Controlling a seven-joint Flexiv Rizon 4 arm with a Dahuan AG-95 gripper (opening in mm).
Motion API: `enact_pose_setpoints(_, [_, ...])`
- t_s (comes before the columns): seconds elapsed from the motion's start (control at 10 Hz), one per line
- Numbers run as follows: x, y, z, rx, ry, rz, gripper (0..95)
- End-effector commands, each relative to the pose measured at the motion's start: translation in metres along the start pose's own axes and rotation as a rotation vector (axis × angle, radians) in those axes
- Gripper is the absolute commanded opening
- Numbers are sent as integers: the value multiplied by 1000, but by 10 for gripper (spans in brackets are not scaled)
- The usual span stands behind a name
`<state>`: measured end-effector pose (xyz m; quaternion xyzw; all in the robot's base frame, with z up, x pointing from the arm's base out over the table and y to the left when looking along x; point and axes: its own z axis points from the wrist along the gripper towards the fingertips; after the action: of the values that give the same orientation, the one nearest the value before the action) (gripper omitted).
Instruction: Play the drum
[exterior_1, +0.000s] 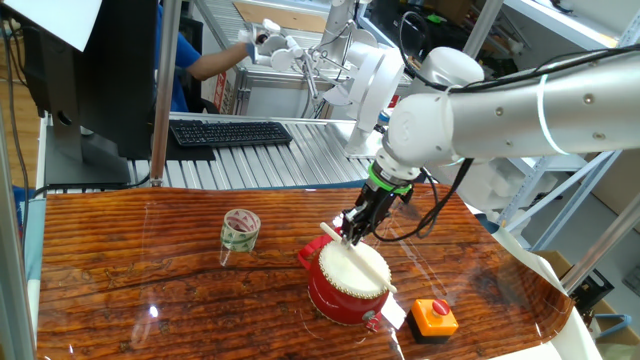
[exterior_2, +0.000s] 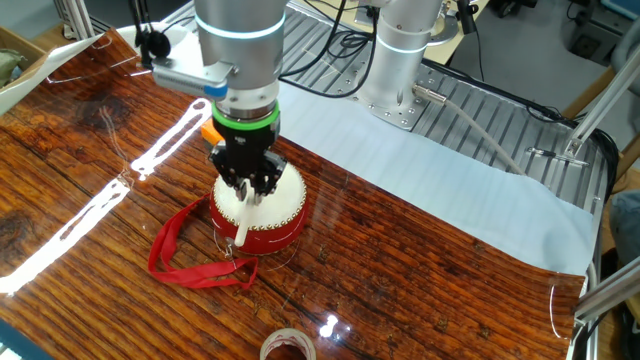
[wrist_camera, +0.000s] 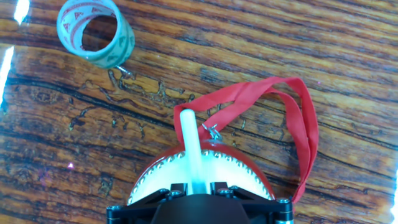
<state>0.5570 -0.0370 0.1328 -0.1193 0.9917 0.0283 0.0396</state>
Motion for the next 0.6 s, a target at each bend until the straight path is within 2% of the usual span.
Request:
enact_pose_setpoints(0.1, [0, -1, 2, -2, -2, 0, 190])
enact_pose_setpoints(0.6, [8, 3, 8, -2, -7, 4, 190])
